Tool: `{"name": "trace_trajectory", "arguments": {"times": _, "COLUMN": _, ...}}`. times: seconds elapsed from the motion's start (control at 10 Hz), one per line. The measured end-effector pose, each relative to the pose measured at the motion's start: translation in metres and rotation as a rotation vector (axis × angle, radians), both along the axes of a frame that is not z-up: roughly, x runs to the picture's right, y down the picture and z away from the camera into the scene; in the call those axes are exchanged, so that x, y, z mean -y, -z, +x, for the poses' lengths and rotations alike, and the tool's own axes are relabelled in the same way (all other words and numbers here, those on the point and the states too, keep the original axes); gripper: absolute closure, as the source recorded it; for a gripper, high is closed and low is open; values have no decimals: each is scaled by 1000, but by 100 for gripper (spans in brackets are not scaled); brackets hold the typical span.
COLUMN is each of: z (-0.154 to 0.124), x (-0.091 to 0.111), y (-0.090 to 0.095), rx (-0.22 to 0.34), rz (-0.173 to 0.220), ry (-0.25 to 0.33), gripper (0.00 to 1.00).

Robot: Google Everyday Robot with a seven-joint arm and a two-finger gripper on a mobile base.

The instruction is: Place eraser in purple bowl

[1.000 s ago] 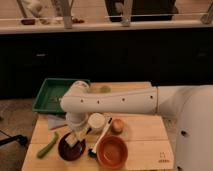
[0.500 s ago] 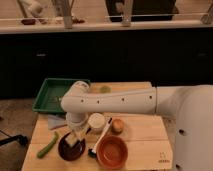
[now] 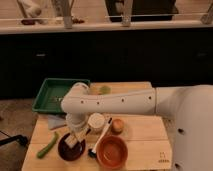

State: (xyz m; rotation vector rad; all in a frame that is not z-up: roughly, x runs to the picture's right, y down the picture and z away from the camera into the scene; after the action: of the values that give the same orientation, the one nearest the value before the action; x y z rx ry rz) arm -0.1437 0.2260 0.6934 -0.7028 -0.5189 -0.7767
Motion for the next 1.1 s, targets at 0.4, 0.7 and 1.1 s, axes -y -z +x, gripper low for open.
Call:
{"name": "trace_trajectory", "arguments": {"times": 0.4, "z": -18, "x": -3, "y": 12, "rx": 189, "rz": -58, "ry": 67, "gripper": 100}}
{"name": "trace_trajectory", "arguments": {"times": 0.7, "z": -29, "x": -7, "y": 20, "rx": 338, "rz": -139, "ry": 127, "gripper": 100}}
{"name": "trace_trajectory", "arguments": {"times": 1.1, "z": -30, "x": -13, "y": 29, "rx": 414, "rz": -235, "ry": 206, "gripper": 100}}
